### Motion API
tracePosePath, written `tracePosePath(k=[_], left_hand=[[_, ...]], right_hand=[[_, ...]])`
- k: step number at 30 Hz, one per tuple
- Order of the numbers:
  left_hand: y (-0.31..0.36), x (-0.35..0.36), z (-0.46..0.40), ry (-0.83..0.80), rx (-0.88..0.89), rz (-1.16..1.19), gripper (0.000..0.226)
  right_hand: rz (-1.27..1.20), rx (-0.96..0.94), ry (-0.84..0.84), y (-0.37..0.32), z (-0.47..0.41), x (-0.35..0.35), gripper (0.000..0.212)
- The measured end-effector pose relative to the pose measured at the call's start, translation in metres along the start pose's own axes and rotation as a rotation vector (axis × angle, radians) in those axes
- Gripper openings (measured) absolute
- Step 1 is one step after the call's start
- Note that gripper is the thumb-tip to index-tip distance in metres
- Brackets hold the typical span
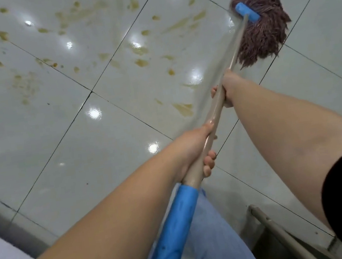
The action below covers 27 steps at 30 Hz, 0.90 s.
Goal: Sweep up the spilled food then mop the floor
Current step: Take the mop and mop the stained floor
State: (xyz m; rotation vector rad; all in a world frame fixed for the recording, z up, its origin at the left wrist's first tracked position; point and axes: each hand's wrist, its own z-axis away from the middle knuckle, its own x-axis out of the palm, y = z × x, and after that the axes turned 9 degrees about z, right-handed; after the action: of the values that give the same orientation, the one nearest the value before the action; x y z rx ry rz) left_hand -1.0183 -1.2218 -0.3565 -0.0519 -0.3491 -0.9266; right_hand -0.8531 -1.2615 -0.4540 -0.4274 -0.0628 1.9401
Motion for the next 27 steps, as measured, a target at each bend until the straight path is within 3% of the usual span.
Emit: tracePosePath(k=[10, 21, 27], left_hand=[[-0.066, -0.098, 0.061, -0.003, -0.051, -0.097, 0.037], [-0.269, -0.266, 0.185, 0.277, -0.157, -0.224, 0.059], [-0.307, -0.312, 0.229, 0.357, -0.193, -0.212, 0.060]], right_hand=[[-0.130, 0.091, -0.056, 0.092, 0.050, 0.065, 0.042], [-0.107, 0.213, -0.183, 0.334, 0.194, 0.191, 0.042], [-0.077, 0.274, -0.258, 0.388, 0.231, 0.235, 0.042]])
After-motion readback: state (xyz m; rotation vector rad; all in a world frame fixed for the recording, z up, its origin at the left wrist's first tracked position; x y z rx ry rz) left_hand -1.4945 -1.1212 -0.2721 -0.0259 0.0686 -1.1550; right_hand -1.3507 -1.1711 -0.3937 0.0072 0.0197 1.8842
